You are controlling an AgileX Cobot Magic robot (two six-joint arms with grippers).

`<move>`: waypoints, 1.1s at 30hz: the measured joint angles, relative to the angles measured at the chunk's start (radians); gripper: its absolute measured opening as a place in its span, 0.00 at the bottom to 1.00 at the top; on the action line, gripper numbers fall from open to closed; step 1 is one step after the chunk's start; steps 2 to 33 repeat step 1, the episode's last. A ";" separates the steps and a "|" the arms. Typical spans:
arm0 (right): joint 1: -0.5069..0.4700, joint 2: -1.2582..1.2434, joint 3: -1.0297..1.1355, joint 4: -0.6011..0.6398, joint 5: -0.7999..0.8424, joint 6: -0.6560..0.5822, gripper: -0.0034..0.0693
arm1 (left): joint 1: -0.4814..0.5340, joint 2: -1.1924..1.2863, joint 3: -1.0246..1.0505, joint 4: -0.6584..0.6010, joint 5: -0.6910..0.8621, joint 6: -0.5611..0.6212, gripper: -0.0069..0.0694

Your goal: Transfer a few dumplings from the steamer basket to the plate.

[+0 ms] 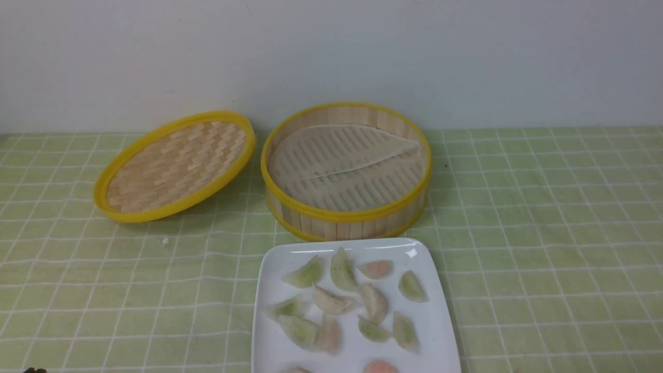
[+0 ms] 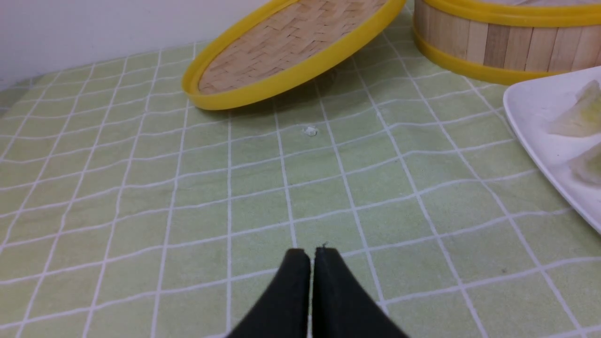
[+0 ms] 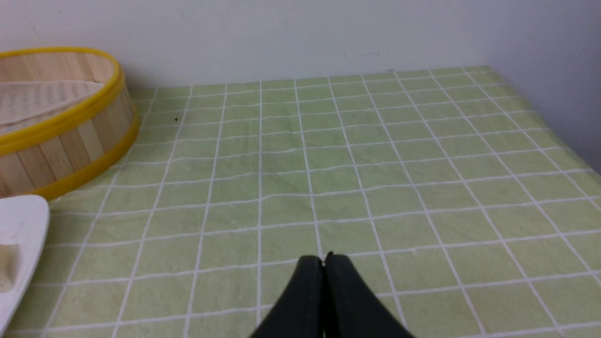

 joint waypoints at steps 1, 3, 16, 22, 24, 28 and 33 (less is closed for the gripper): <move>0.000 0.000 0.000 0.000 0.000 0.000 0.03 | 0.000 0.000 0.000 0.000 0.000 0.000 0.08; 0.000 0.000 0.000 0.000 0.000 0.000 0.03 | 0.000 0.000 0.000 0.000 0.000 0.000 0.08; 0.000 0.000 0.000 0.000 0.000 0.000 0.03 | 0.000 0.000 0.000 0.000 0.000 0.000 0.08; 0.000 0.000 0.000 0.000 0.000 0.000 0.03 | 0.000 0.000 0.000 0.000 0.000 0.000 0.08; 0.000 0.000 0.000 0.000 0.000 0.000 0.03 | 0.000 0.000 0.000 0.000 0.000 0.000 0.08; 0.000 0.000 0.000 0.000 0.000 0.000 0.03 | 0.000 0.000 0.000 0.000 0.000 0.000 0.08; 0.000 0.000 0.000 0.000 0.000 0.000 0.03 | 0.000 0.000 0.000 0.000 0.000 0.000 0.08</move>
